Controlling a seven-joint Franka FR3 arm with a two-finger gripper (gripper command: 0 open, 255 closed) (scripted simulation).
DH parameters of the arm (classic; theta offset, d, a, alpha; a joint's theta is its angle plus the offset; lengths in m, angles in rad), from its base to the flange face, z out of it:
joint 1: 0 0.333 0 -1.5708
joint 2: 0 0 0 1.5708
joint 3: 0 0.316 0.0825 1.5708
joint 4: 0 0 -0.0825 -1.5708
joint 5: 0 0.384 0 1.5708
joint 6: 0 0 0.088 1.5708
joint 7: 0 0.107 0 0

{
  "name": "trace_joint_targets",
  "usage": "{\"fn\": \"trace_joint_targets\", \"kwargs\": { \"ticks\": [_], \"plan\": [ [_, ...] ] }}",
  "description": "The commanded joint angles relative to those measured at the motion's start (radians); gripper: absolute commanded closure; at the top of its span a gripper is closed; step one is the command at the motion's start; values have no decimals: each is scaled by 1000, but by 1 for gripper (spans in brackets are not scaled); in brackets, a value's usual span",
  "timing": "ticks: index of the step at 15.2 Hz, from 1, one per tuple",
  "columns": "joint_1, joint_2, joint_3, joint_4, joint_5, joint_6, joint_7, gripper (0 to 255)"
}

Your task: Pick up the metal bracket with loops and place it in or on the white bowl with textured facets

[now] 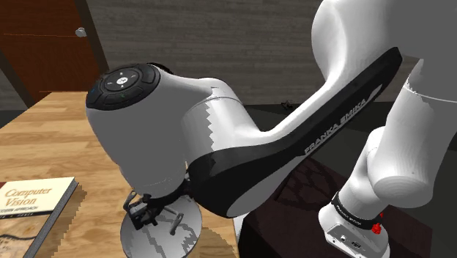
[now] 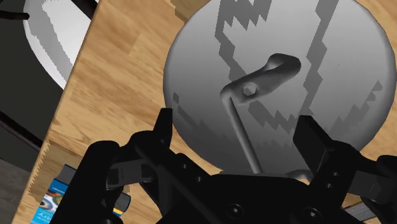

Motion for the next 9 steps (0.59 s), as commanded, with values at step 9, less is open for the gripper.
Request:
{"fn": "trace_joint_targets", "kwargs": {
  "ticks": [9],
  "plan": [
    [-3, -41, 8, 48, 44, -73, -33, 0]
  ]
}}
